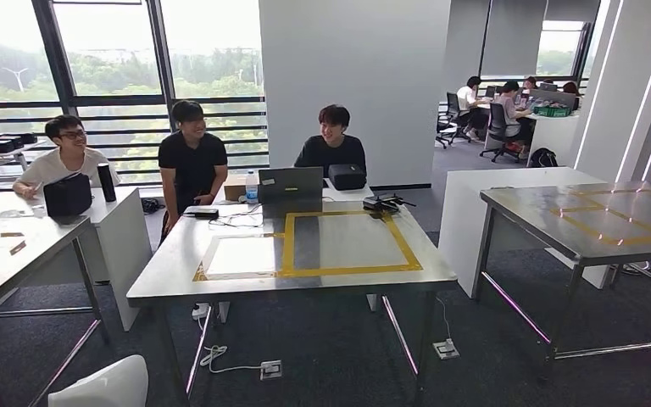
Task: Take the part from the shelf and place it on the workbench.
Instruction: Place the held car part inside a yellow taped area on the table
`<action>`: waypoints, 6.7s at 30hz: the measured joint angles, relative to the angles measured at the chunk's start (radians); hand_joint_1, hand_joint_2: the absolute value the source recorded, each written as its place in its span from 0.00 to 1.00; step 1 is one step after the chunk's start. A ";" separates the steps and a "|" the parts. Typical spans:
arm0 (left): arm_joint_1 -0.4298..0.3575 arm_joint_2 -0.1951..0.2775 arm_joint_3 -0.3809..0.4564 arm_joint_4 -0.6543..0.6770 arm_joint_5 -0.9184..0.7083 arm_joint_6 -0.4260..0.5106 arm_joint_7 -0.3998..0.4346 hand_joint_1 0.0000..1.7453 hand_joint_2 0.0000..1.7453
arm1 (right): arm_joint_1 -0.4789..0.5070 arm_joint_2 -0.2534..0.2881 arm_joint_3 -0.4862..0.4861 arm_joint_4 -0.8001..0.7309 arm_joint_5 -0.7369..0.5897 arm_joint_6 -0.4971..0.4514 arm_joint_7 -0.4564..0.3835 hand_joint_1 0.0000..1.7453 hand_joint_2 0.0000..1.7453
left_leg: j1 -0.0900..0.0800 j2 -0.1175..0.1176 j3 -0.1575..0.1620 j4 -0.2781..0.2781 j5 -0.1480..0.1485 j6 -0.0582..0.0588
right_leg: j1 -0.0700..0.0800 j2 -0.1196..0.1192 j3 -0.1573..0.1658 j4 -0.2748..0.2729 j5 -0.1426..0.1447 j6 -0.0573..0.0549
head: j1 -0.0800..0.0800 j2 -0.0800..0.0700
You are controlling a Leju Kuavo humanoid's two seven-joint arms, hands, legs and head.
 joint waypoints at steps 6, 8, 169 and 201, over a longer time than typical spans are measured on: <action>0.039 -0.004 0.001 -0.059 -0.012 0.005 -0.006 1.00 1.00 | 0.028 -0.023 -0.005 0.000 -0.043 -0.029 0.060 0.00 0.00 | 0.000 0.000 0.000 0.000 0.000 0.000 | 0.000 0.000 0.000 -0.001 0.000 0.000 | 0.000 0.000; 0.037 -0.008 -0.012 -0.070 -0.011 0.003 0.000 1.00 1.00 | 0.042 -0.038 -0.006 0.000 -0.036 -0.030 0.070 0.00 0.00 | -0.001 0.000 0.000 0.000 0.000 0.000 | -0.001 -0.001 0.000 -0.001 0.000 0.000 | 0.000 0.000; -0.699 0.151 0.076 0.944 -0.654 0.410 0.054 1.00 1.00 | 0.060 0.008 -0.098 0.014 -0.078 -0.012 0.073 0.00 0.00 | -0.026 -0.035 -0.004 -0.016 0.022 0.022 | 0.016 0.045 0.027 -0.011 -0.022 -0.029 | -0.004 0.000; -0.865 -0.063 0.001 1.347 -0.762 0.314 0.160 0.25 1.00 | 0.057 0.004 -0.092 0.014 -0.046 -0.019 0.106 0.00 0.00 | -0.029 -0.032 -0.004 -0.016 0.019 0.025 | 0.013 0.048 0.026 -0.012 -0.021 -0.026 | -0.003 0.000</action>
